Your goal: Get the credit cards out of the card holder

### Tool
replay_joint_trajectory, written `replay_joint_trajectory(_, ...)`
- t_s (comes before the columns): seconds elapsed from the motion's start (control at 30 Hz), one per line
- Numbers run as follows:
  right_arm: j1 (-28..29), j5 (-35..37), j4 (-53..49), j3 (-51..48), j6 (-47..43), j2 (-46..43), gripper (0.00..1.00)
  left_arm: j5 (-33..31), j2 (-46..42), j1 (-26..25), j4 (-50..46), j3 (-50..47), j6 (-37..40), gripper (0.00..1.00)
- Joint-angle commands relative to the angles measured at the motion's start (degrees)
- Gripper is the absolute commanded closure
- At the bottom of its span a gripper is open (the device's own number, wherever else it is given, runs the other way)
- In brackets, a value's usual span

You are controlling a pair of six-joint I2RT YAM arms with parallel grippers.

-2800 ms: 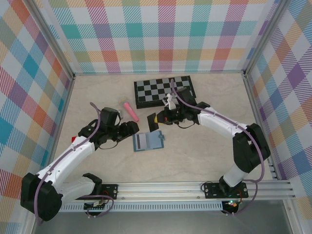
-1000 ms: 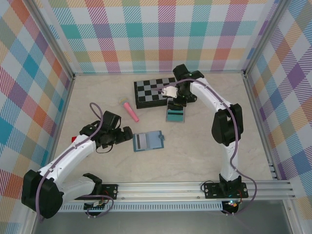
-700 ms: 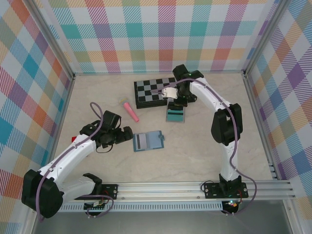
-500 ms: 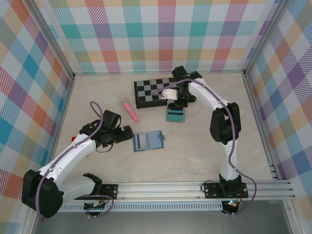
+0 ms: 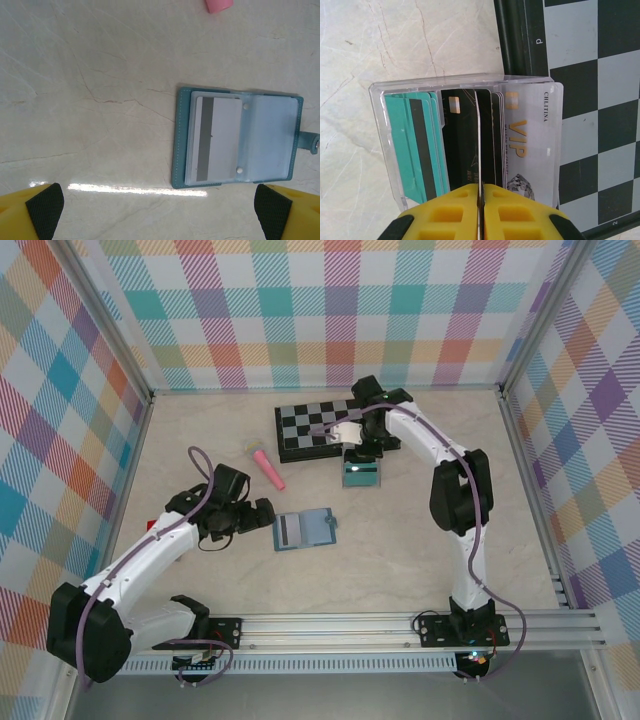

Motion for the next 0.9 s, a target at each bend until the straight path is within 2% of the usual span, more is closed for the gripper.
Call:
replay_joint_trajectory(0.0,0.0,-1.0,0.9,-0.6,-1.7,1.1,0.90,0.6,0.2,0.7,-1.5,1.6,1.0,0.00)
replay_joint_trajectory(0.4,0.1,1.7,2.0,-1.0,-2.9,2.0,0.87,1.2,0.5,0.7,-0.8,0.7,1.0,0.00)
replay_joint_trajectory(0.7,0.7,2.7,4.8,-2.1,-2.2,1.8,0.76,1.7,0.0,0.7,-0.5,0.3,1.4,0.00)
replay_joint_trajectory(0.87,0.7,3.6,7.3,-2.2,-0.1,0.7,0.75,1.6,-0.5,0.7,-0.7,0.2,1.4,0.00)
